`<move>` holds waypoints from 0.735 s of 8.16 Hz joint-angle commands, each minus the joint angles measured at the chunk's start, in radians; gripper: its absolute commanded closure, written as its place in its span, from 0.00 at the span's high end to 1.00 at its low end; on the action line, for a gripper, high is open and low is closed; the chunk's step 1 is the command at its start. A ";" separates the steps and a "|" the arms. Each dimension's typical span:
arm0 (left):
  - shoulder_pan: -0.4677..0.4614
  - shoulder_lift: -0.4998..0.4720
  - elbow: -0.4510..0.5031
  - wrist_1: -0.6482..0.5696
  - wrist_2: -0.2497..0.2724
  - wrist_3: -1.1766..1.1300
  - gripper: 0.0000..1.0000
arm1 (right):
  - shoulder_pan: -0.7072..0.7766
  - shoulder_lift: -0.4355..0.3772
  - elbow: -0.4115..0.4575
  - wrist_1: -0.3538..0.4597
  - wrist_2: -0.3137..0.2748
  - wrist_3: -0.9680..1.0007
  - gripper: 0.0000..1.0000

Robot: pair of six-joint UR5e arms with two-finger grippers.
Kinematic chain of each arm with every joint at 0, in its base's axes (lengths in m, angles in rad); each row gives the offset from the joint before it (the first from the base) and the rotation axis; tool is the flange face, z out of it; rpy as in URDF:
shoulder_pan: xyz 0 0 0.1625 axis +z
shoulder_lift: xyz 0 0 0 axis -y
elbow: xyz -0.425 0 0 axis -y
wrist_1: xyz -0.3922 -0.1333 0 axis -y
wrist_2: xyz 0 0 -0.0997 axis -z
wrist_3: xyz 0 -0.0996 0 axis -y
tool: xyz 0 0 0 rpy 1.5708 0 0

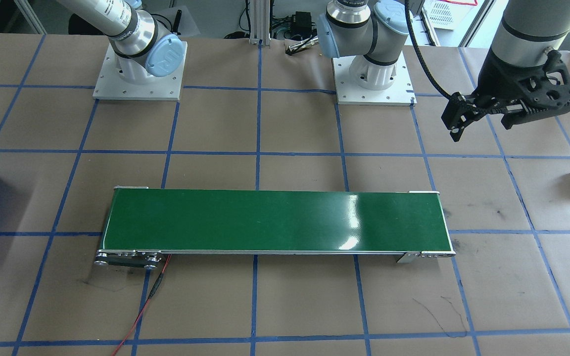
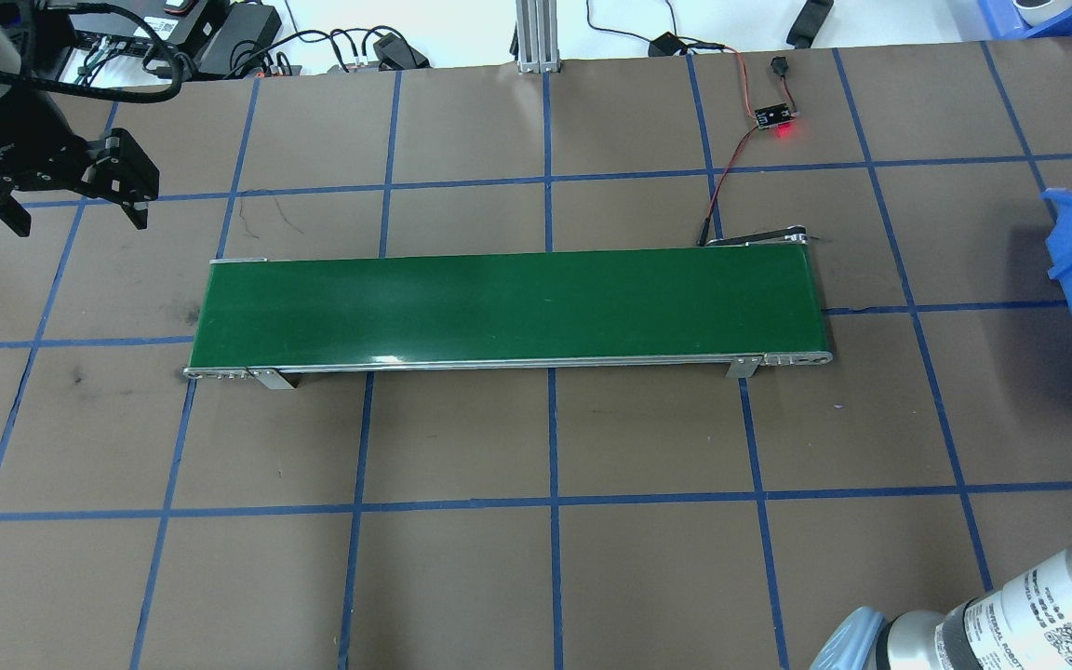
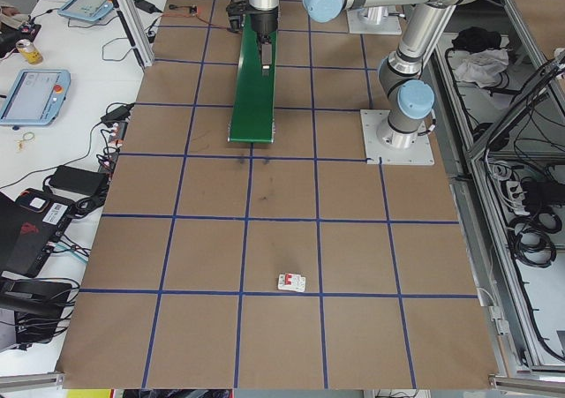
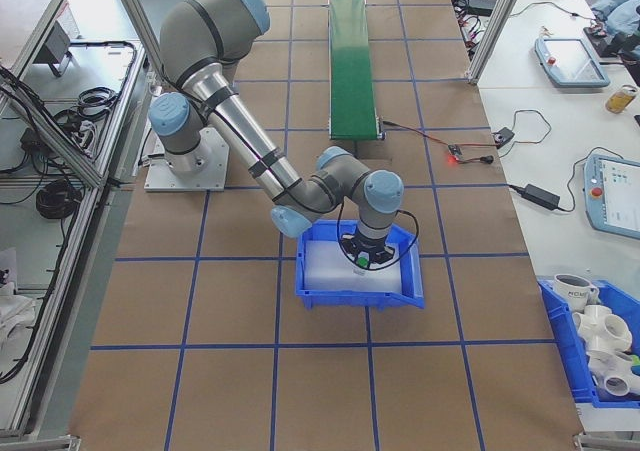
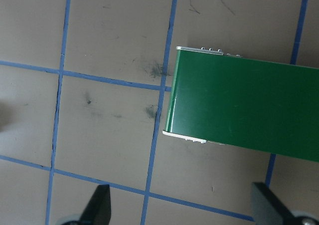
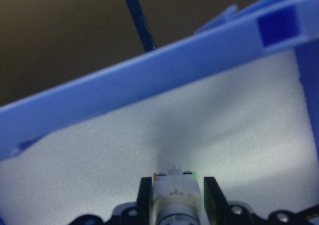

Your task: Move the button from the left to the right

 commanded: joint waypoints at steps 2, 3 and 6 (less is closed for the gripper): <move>0.000 -0.008 -0.011 0.002 0.003 0.012 1.00 | -0.009 -0.012 0.012 0.002 0.041 -0.016 1.00; 0.001 -0.009 -0.009 0.005 0.004 0.013 1.00 | -0.009 -0.032 0.012 0.013 0.041 -0.006 1.00; 0.003 -0.026 -0.009 0.005 0.003 0.010 1.00 | -0.009 -0.198 0.015 0.129 0.082 0.135 1.00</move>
